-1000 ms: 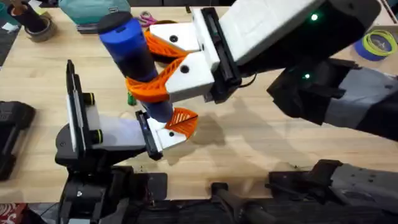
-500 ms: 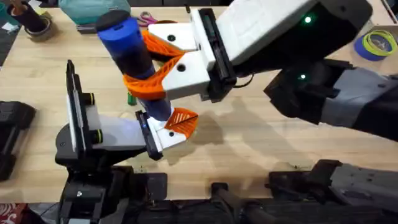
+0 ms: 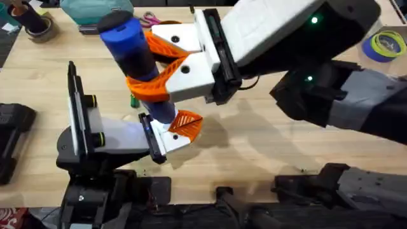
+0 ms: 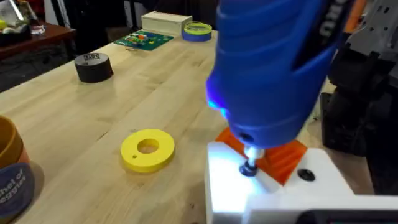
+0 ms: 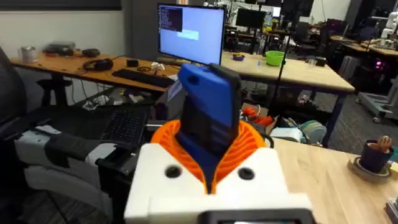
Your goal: Pick up the gripper from the table and insert it into the empty holder that is missing its gripper. Then pick up a screw, insert it into the mounting hole, and use the screwdriver to tighten it. Finally, clean up the table by picking up the vegetable and placing it into the bucket.
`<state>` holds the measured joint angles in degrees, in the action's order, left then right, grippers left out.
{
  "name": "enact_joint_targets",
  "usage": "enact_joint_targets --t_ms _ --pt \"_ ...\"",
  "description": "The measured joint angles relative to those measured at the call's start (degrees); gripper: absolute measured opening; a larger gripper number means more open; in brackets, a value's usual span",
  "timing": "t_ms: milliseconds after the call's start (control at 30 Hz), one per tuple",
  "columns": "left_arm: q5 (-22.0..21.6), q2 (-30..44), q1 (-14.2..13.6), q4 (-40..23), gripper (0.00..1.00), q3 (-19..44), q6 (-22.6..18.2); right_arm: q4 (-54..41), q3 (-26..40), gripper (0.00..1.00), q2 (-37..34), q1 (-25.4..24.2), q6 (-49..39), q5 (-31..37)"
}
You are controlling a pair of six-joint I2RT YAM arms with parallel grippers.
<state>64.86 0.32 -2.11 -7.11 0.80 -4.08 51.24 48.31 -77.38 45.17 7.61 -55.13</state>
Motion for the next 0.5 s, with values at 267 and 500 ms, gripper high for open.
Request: enact_joint_targets --t_ms 267,500 --pt "0.0 0.0 0.0 0.0 0.015 0.0 0.0 0.0 -0.3 0.022 0.0 0.0 -0.4 0.0" --pt "0.0 0.0 0.0 0.0 0.015 0.0 0.0 0.1 -0.4 0.022 0.0 0.0 -0.4 -0.1"
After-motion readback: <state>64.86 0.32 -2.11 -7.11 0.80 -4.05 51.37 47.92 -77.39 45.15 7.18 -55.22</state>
